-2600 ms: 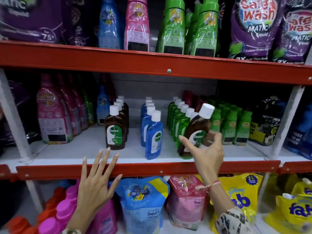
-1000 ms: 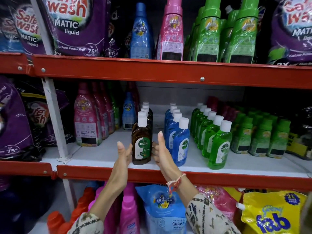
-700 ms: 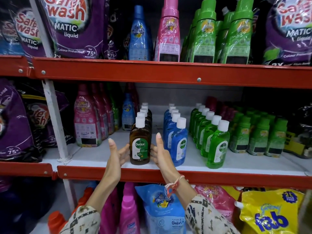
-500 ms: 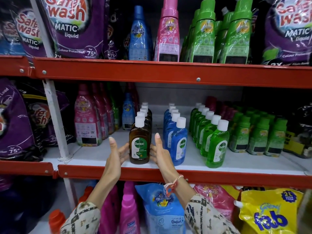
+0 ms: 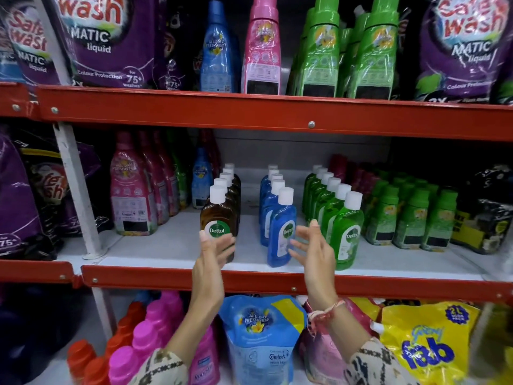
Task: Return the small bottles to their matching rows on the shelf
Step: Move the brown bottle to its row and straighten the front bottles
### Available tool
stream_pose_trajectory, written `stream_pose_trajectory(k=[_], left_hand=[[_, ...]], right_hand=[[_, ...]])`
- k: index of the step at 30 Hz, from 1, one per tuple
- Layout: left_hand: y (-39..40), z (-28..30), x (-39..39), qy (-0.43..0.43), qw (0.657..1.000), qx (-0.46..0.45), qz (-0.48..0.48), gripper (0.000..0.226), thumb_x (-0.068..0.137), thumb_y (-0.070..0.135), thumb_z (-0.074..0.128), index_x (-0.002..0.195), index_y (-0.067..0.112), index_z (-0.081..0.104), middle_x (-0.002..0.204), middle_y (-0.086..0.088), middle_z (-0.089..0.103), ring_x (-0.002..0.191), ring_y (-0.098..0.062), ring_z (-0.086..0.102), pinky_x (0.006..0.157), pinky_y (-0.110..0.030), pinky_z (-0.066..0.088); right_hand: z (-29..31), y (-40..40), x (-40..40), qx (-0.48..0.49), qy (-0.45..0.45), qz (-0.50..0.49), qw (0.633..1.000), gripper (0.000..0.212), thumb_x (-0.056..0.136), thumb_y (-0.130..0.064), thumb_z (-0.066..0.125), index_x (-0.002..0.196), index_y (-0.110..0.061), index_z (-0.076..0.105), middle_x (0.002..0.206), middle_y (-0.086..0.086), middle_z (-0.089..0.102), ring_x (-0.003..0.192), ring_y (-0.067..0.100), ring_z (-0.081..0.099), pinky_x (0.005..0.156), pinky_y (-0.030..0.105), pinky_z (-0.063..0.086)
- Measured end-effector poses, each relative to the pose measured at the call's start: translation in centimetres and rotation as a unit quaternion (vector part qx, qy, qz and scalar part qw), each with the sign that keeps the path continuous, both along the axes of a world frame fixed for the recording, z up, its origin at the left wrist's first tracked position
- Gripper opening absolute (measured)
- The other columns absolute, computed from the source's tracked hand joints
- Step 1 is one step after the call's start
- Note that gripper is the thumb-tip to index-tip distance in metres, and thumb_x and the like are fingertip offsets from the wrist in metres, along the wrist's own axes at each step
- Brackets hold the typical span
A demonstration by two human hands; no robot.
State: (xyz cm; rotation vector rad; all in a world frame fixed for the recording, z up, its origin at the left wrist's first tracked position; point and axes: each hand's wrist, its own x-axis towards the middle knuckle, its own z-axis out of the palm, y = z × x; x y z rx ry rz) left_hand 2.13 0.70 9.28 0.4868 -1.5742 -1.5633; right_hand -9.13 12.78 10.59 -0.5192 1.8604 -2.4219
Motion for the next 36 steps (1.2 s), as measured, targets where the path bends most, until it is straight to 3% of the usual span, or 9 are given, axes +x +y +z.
stream_pose_trajectory(k=[5, 7, 9, 13, 18, 21, 24, 29, 36], left_hand=[[3.0, 1.4, -2.7, -0.108, 0.99, 0.007, -0.096, 0.1, 0.069, 0.077, 0.005, 0.136, 0.018, 0.049, 0.144, -0.003, 0.05, 0.123, -0.015, 0.053, 0.117, -0.041, 0.024], [3.9, 1.7, -3.4, -0.13, 0.984, 0.005, -0.121, 0.098, 0.073, 0.074, 0.003, 0.141, 0.017, 0.043, 0.148, -0.003, 0.045, 0.132, -0.018, 0.046, 0.117, -0.038, 0.019], [4.4, 1.8, -3.9, -0.143, 0.98, -0.002, -0.138, 0.1, 0.071, 0.075, 0.001, 0.143, 0.018, 0.04, 0.149, -0.004, 0.044, 0.136, -0.019, 0.042, 0.118, -0.037, 0.017], [4.2, 1.6, -4.5, -0.141, 0.981, -0.012, -0.135, 0.115, 0.057, 0.088, 0.005, 0.144, 0.02, 0.038, 0.149, -0.002, 0.043, 0.136, -0.016, 0.041, 0.121, -0.039, 0.02], [3.4, 1.5, -5.0, -0.139, 0.982, -0.012, -0.126, 0.128, 0.048, 0.101, 0.006, 0.142, 0.023, 0.043, 0.149, -0.002, 0.044, 0.137, -0.016, 0.04, 0.121, -0.042, 0.019], [3.1, 2.3, -5.3, -0.128, 0.984, 0.008, -0.125, 0.092, 0.084, 0.07, -0.002, 0.138, 0.015, 0.047, 0.142, -0.007, 0.049, 0.124, -0.012, 0.047, 0.107, -0.026, 0.027], [2.6, 2.5, -5.5, -0.124, 0.984, 0.008, -0.131, 0.081, 0.092, 0.054, -0.005, 0.139, 0.011, 0.044, 0.146, -0.012, 0.045, 0.133, -0.02, 0.043, 0.104, -0.026, 0.028], [2.4, 2.6, -5.4, -0.124, 0.983, 0.022, -0.132, 0.08, 0.093, 0.053, -0.005, 0.142, 0.009, 0.04, 0.149, -0.014, 0.041, 0.138, -0.024, 0.039, 0.112, -0.032, 0.026], [2.0, 2.0, -5.6, -0.135, 0.983, 0.029, -0.121, 0.083, 0.09, 0.059, -0.003, 0.145, 0.01, 0.035, 0.152, -0.013, 0.037, 0.139, -0.025, 0.037, 0.115, -0.036, 0.025]], right_hand=[[-0.8, -0.5, -4.2, 0.13, -0.019, 0.034, 0.991, 0.122, 0.053, -0.104, 0.028, 0.135, -0.018, 0.056, 0.145, 0.011, 0.055, 0.132, 0.03, 0.052, 0.116, 0.055, 0.037], [-0.3, -0.8, -5.0, 0.167, -0.02, 0.072, 0.983, 0.11, 0.069, -0.096, 0.025, 0.136, -0.015, 0.057, 0.139, 0.003, 0.057, 0.13, 0.022, 0.052, 0.116, 0.048, 0.036], [-0.1, -0.9, -5.1, 0.188, 0.0, 0.117, 0.975, 0.086, 0.078, -0.09, 0.023, 0.108, -0.025, 0.071, 0.114, -0.005, 0.064, 0.107, 0.013, 0.058, 0.102, 0.037, 0.045], [-2.0, -2.1, -6.3, 0.202, 0.005, 0.11, 0.973, 0.084, 0.067, -0.098, 0.027, 0.071, -0.027, 0.072, 0.123, 0.012, 0.072, 0.114, 0.028, 0.065, 0.11, 0.051, 0.045], [-3.2, -2.6, -7.7, 0.209, 0.029, 0.066, 0.975, 0.097, 0.06, -0.104, 0.022, 0.071, -0.021, 0.071, 0.113, 0.018, 0.074, 0.108, 0.034, 0.067, 0.105, 0.055, 0.048], [-3.8, -2.7, -8.0, 0.201, 0.035, 0.048, 0.978, 0.113, 0.058, -0.105, 0.018, 0.081, -0.01, 0.074, 0.103, 0.019, 0.076, 0.102, 0.035, 0.068, 0.101, 0.055, 0.05], [-4.1, -2.7, -8.0, 0.184, 0.036, 0.021, 0.982, 0.119, 0.057, -0.105, 0.02, 0.082, -0.002, 0.073, 0.098, 0.022, 0.076, 0.099, 0.037, 0.069, 0.098, 0.058, 0.052], [-3.7, -2.4, -6.8, 0.154, 0.053, -0.017, 0.987, 0.083, 0.058, -0.104, 0.022, 0.054, -0.037, 0.072, 0.092, 0.015, 0.079, 0.095, 0.034, 0.072, 0.095, 0.057, 0.054], [-3.2, -1.9, -5.9, 0.143, 0.07, -0.043, 0.986, 0.073, 0.075, -0.091, 0.028, 0.054, -0.032, 0.066, 0.087, 0.015, 0.078, 0.09, 0.034, 0.072, 0.09, 0.058, 0.056]])
